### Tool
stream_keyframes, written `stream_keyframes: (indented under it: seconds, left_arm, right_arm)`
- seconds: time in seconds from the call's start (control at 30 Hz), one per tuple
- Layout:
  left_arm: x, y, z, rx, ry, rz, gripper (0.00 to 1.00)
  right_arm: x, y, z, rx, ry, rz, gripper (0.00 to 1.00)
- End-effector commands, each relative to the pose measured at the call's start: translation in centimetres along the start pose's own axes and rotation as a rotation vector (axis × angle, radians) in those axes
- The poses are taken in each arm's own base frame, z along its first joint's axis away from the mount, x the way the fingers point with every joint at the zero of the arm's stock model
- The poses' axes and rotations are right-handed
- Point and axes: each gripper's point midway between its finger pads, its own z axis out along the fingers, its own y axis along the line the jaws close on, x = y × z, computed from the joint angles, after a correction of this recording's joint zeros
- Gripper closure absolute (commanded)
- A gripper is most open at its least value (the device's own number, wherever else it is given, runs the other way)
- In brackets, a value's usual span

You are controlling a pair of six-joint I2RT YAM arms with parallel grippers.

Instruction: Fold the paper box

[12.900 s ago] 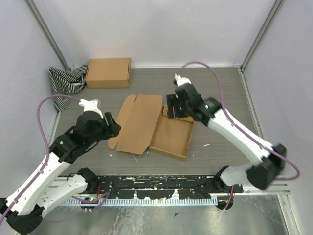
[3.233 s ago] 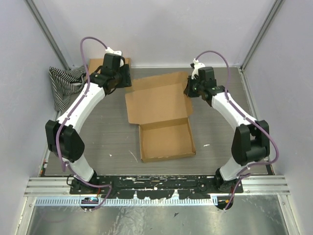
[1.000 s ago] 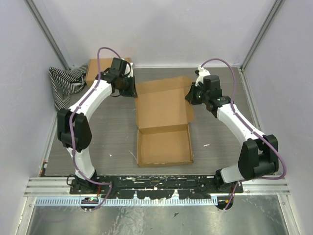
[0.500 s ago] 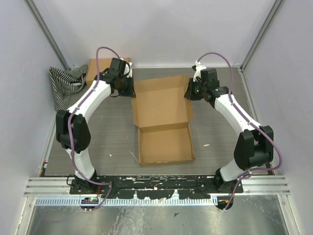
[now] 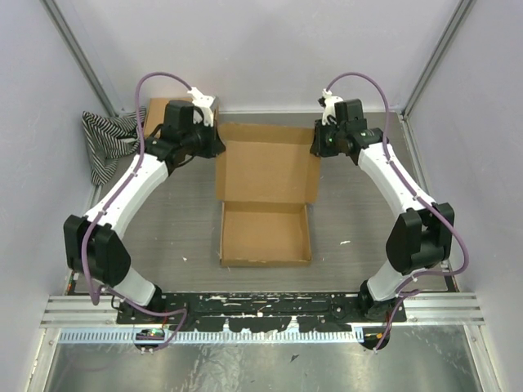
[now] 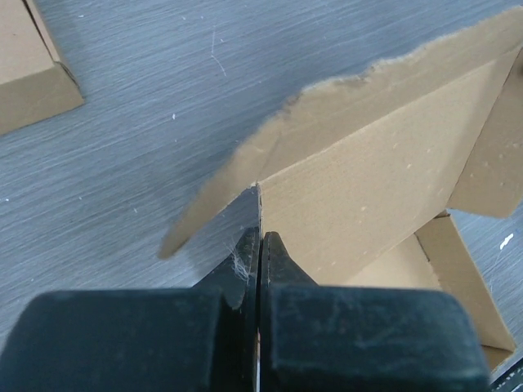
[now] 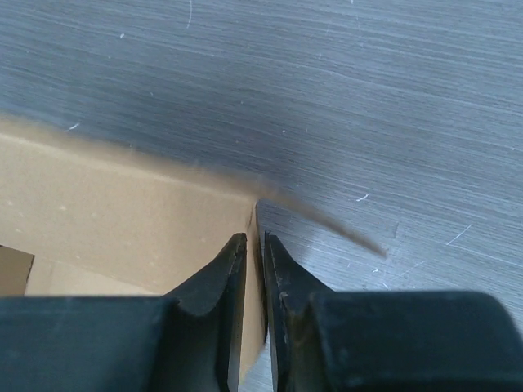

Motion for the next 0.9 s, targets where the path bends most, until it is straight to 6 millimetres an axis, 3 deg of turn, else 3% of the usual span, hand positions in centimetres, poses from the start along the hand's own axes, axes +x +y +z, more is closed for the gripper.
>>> stream_keyframes:
  seconds: [0.0,0.17,0.33,0.47,0.63,0.73,0.8,0.87]
  left_arm:
    - [-2.5,-2.1,-1.4,0.081,-0.158,0.095,1.00]
    - [-2.9,-2.4,-1.8,0.086,-0.191,0.100,1.00]
    - [-3.3,-2.5,-1.5,0.058,-0.191,0.073,1.00]
    - [-4.2,-2.4,-0.9,0.008,-0.195,0.070,1.00]
    - [-6.3,-2.1,-0.1,-0.050,-0.224,0.059,0.98]
    - [-7.4,-1.6,0.6,-0.077,-0.259,0.047,0.93]
    - [-7.9,-1.4,1.1,-0.087,-0.276,0.035,0.84]
    - [-8.0,-1.2,1.8,-0.091,-0.290,0.015,0.82]
  right_arm:
    - [-1.1,0.0,-0.3,-0.009,-0.010,-0.024,0.79]
    - [0.3,0.5,0.0,-0.041,0.054,0.003,0.81]
    - [0.6,0.2,-0.1,-0.002,0.070,0.074,0.96]
    - [-1.6,0.0,-0.5,0.063,-0.005,0.093,0.99]
    - [-6.0,-0.3,-1.8,0.121,-0.159,0.102,0.99]
    - [-8.5,-0.2,-2.9,0.134,-0.266,0.107,0.99]
    - [-9.7,0.0,-3.3,0.136,-0.330,0.105,0.99]
    - [-10.6,0.1,-3.6,0.141,-0.394,0.105,0.99]
